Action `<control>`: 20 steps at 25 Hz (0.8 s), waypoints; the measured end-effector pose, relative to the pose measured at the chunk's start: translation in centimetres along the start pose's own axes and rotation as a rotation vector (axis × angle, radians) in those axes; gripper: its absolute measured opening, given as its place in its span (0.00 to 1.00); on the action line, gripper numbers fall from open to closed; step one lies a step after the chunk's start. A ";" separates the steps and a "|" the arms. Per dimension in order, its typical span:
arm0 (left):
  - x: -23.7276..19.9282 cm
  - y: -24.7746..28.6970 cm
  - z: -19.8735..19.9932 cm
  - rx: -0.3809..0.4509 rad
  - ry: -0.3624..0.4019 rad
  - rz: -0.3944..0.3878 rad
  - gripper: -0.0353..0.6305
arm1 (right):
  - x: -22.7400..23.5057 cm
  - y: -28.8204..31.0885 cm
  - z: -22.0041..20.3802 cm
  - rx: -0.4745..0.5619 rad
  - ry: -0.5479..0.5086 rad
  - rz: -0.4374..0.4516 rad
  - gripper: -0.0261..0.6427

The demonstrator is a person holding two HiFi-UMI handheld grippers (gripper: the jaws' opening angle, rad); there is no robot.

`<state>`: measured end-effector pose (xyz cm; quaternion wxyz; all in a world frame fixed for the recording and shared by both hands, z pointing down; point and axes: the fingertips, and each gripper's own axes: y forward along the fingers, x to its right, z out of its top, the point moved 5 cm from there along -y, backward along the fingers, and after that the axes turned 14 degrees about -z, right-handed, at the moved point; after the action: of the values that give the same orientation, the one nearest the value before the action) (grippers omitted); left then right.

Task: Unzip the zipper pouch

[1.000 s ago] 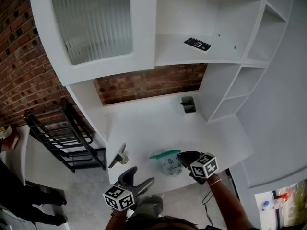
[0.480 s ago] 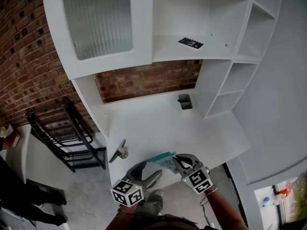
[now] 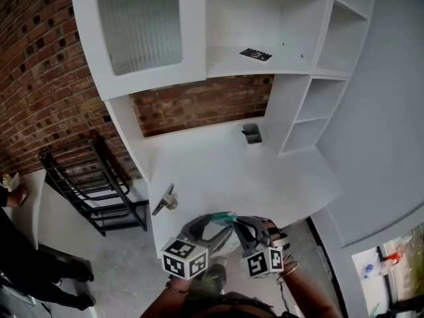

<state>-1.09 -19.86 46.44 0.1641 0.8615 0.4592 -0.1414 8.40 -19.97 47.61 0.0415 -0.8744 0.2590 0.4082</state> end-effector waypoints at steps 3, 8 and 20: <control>1.4 -0.1 -0.1 -0.016 -0.022 -0.020 0.49 | -1.0 -1.2 0.6 0.009 -0.057 -0.023 0.06; 3.3 -0.4 -0.5 -0.066 -0.035 -0.034 0.43 | -2.6 -3.0 1.4 0.021 -0.153 -0.044 0.06; 4.2 -2.1 -3.2 -0.078 -0.131 -0.053 0.28 | -5.6 -6.5 2.7 0.053 -0.434 -0.096 0.06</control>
<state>-0.28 -14.26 47.36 0.2236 0.8309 0.4752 -0.1837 6.70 -11.26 49.07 0.1388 -0.7760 0.2126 0.5774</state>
